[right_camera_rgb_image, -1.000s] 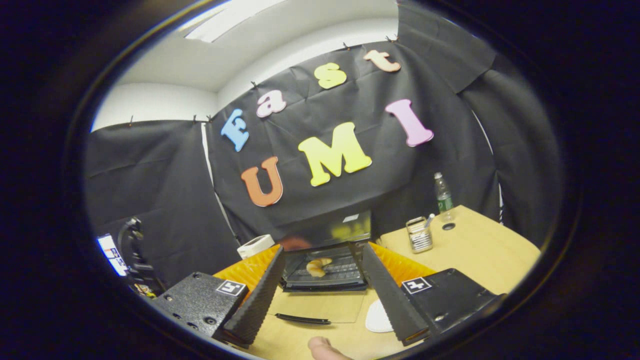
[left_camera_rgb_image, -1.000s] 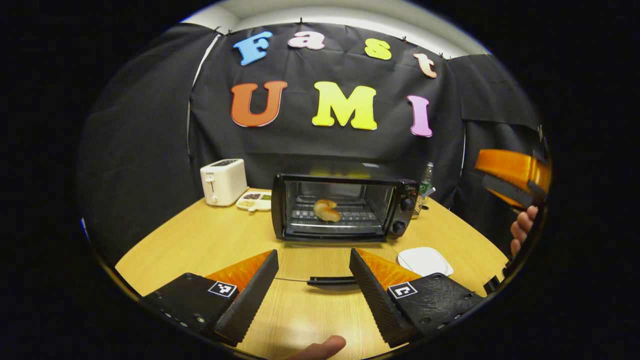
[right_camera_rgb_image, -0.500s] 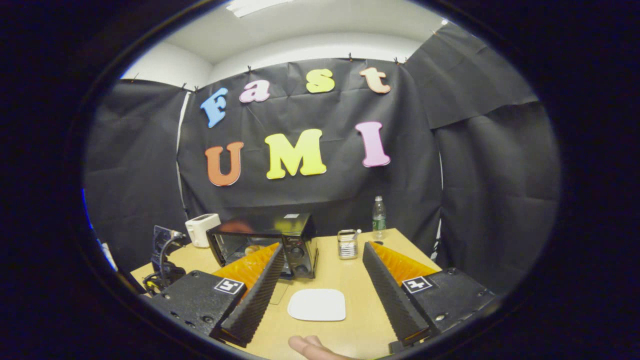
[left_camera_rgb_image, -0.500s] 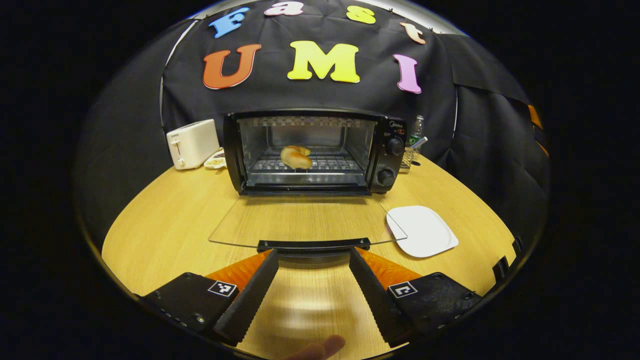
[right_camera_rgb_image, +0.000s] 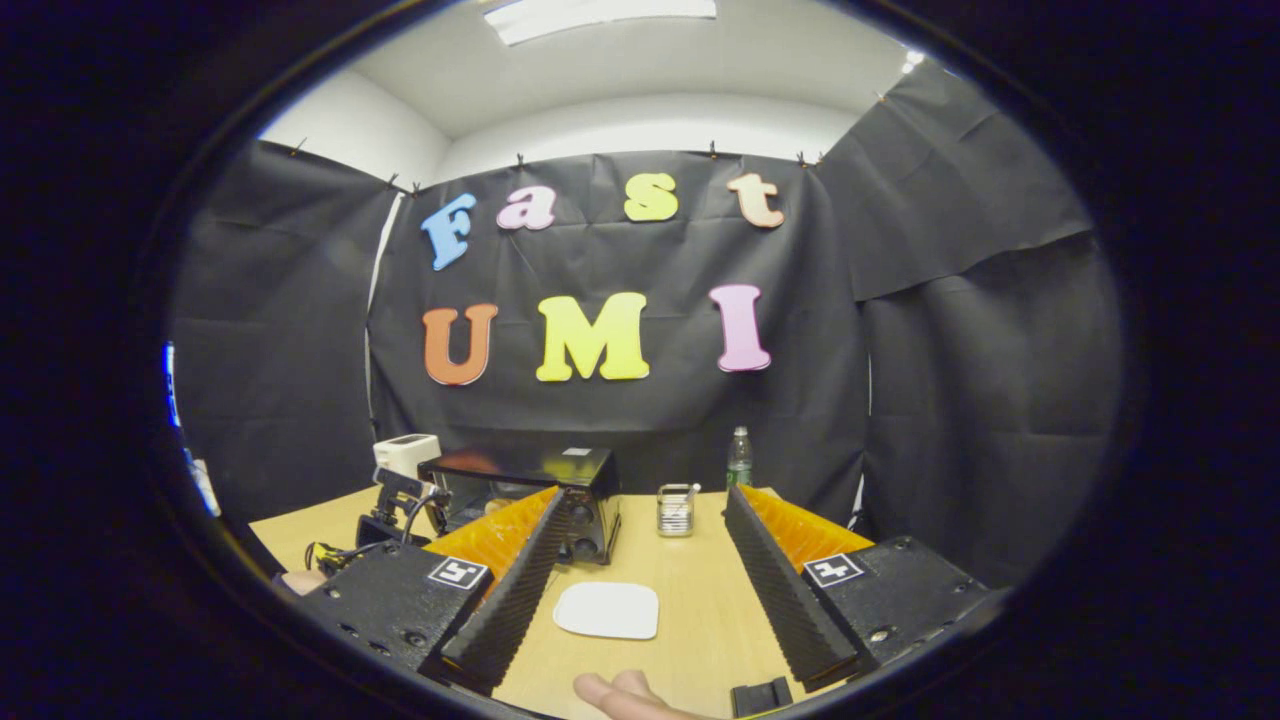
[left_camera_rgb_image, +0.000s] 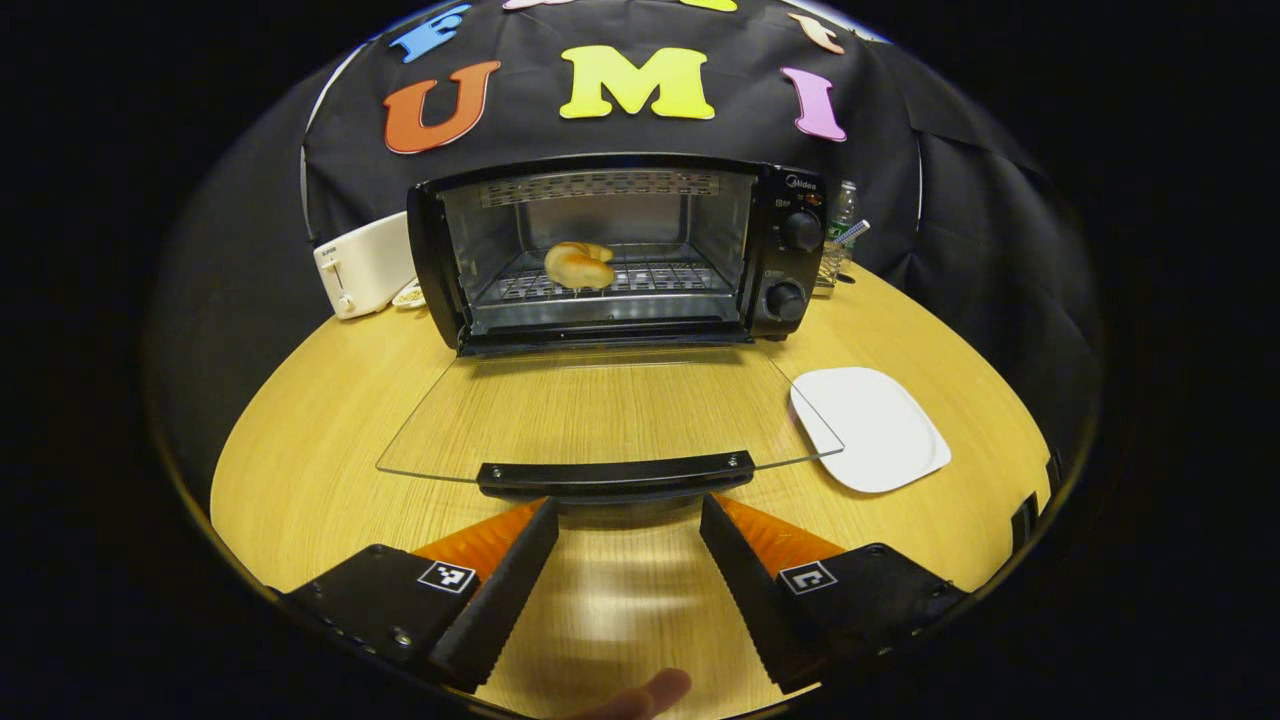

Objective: Open the electric oven with the left hand, put the food in, and close the electric oven.

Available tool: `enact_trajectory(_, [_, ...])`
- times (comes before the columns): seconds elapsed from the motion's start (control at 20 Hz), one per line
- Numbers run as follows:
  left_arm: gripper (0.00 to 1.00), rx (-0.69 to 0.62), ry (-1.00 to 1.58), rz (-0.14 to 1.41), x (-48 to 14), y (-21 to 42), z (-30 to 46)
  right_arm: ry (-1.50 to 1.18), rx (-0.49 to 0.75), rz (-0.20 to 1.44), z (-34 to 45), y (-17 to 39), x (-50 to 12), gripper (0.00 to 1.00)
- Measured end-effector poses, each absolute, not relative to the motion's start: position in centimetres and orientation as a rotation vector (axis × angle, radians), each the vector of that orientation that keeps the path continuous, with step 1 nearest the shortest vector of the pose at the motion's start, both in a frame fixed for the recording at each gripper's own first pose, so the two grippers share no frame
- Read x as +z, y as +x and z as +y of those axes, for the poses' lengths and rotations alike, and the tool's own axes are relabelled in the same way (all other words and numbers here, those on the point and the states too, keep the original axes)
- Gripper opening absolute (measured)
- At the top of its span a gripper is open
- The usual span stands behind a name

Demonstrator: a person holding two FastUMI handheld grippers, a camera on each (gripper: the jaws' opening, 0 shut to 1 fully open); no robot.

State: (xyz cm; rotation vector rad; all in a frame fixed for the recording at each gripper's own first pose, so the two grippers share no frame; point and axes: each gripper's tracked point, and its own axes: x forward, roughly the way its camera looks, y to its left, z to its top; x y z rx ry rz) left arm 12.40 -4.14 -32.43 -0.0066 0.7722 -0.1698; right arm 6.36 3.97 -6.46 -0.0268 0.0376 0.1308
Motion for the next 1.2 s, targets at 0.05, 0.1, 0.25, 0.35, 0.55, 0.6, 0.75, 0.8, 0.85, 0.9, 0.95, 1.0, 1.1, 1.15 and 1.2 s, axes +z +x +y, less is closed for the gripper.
enact_trajectory(0.05, [0.94, -0.163, -0.014, 0.785, -32.7, 12.4, -4.1, -0.027, 0.121, 0.045, 3.7, 6.4, -6.8, 0.96])
enact_trajectory(0.1, [0.94, -0.156, -0.026, 0.793, -32.7, 12.4, -4.1, -0.027, 0.115, 0.050, 3.5, 6.5, -6.9, 0.96])
enact_trajectory(0.25, [0.94, -0.145, -0.028, 0.786, -32.6, 12.5, -4.1, -0.017, 0.110, 0.047, 3.5, 6.4, -6.7, 0.96])
enact_trajectory(0.35, [0.94, -0.130, -0.025, 0.768, -32.3, 12.6, -4.2, -0.006, 0.115, 0.047, 3.8, 6.5, -6.7, 0.96])
enact_trajectory(0.55, [0.93, -0.127, -0.026, 0.715, -31.8, 12.8, -4.3, -0.004, 0.118, 0.055, 3.9, 6.8, -7.1, 0.96])
enact_trajectory(0.6, [0.94, -0.125, -0.027, 0.703, -31.5, 12.8, -4.3, -0.006, 0.115, 0.056, 3.9, 6.9, -7.2, 0.99])
enact_trajectory(0.75, [0.93, -0.123, -0.027, 0.681, -30.9, 12.9, -4.3, 0.003, 0.118, 0.064, 4.0, 6.9, -7.4, 0.96])
enact_trajectory(0.8, [0.94, -0.123, -0.024, 0.672, -30.6, 13.1, -4.2, 0.005, 0.117, 0.062, 4.0, 7.0, -7.4, 0.99])
enact_trajectory(0.85, [0.93, -0.122, -0.025, 0.669, -30.4, 13.2, -4.2, 0.004, 0.115, 0.061, 3.9, 7.0, -7.4, 0.96])
enact_trajectory(0.9, [0.93, -0.121, -0.028, 0.663, -30.2, 13.4, -4.2, 0.005, 0.115, 0.060, 3.8, 7.0, -7.4, 0.96])
enact_trajectory(0.95, [0.93, -0.121, -0.028, 0.660, -30.0, 13.4, -4.2, 0.004, 0.115, 0.060, 3.9, 7.0, -7.4, 0.96])
enact_trajectory(1.0, [0.94, -0.122, -0.023, 0.659, -29.8, 13.5, -4.2, 0.005, 0.116, 0.061, 3.9, 7.1, -7.4, 0.96])
enact_trajectory(1.1, [0.93, -0.121, -0.024, 0.661, -29.5, 13.6, -4.2, 0.008, 0.117, 0.062, 3.8, 7.0, -7.4, 0.96])
enact_trajectory(1.15, [0.93, -0.120, -0.027, 0.657, -29.3, 13.7, -4.2, 0.008, 0.117, 0.063, 3.8, 6.9, -7.5, 0.96])
enact_trajectory(1.2, [0.93, -0.121, -0.025, 0.650, -28.9, 13.8, -4.2, 0.008, 0.117, 0.064, 3.8, 7.0, -7.5, 0.99])
